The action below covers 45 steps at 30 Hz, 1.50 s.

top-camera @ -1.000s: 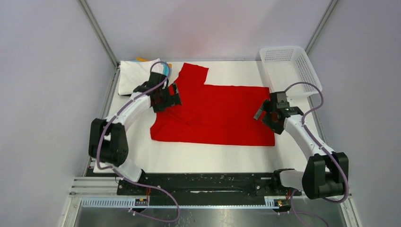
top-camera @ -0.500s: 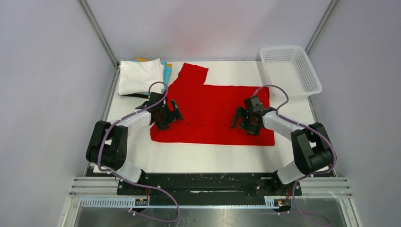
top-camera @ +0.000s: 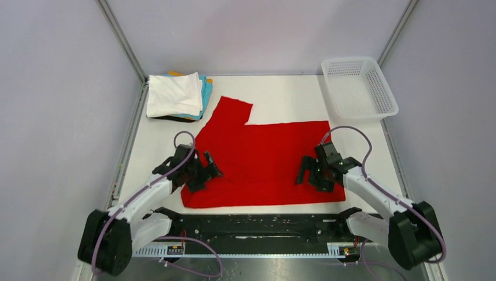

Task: Fold and stack the t-shirts
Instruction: Fold the flattened tshirt in 1/3 of the way

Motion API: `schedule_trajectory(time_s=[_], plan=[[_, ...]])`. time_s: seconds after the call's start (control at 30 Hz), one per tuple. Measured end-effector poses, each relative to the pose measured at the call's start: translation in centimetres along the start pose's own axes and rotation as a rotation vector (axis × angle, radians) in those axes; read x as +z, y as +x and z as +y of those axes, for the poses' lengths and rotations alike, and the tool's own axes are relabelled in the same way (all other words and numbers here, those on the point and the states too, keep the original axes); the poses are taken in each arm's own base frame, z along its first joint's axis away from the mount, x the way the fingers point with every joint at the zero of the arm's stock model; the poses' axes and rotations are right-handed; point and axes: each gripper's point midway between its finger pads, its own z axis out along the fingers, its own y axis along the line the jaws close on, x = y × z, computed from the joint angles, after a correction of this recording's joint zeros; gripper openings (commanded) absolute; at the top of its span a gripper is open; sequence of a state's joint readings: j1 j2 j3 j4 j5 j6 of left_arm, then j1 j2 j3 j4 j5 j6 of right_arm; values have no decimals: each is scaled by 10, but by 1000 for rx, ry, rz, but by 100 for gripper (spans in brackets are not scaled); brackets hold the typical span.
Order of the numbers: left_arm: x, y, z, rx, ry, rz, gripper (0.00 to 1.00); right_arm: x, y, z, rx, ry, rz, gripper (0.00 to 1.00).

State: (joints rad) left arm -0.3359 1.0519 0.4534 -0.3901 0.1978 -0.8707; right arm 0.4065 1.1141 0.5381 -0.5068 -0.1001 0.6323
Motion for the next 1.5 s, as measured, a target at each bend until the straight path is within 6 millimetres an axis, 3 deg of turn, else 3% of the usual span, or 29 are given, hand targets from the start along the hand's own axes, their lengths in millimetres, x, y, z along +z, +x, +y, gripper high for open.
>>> schedule_trajectory(time_s=[0.1, 0.23, 0.37, 0.5, 0.63, 0.83, 1.07, 1.17, 1.5], plan=[[-15, 16, 9, 11, -30, 27, 99, -11, 1, 5, -64, -40, -30, 99], [-25, 16, 11, 13, -45, 11, 99, -26, -4, 33, -260, -142, -102, 96], [-27, 10, 8, -17, -49, -19, 99, -33, -3, 101, -582, -286, -149, 88], [-27, 9, 10, -60, -50, -36, 99, -17, 11, 171, -984, -458, -180, 85], [-24, 15, 22, -95, -66, -50, 99, 2, 23, 209, -1317, -576, -204, 80], [-22, 14, 30, -126, -76, -82, 99, 13, 27, 256, -1668, -703, -297, 77], [-22, 13, 33, -131, -80, -103, 99, 44, 54, 278, -1956, -746, -294, 66], [-22, 12, 33, -132, -79, -106, 99, 57, 60, 275, -2000, -738, -257, 48], [-22, 12, 33, -131, -79, -107, 99, 74, 60, 274, -2071, -669, -216, 49]])
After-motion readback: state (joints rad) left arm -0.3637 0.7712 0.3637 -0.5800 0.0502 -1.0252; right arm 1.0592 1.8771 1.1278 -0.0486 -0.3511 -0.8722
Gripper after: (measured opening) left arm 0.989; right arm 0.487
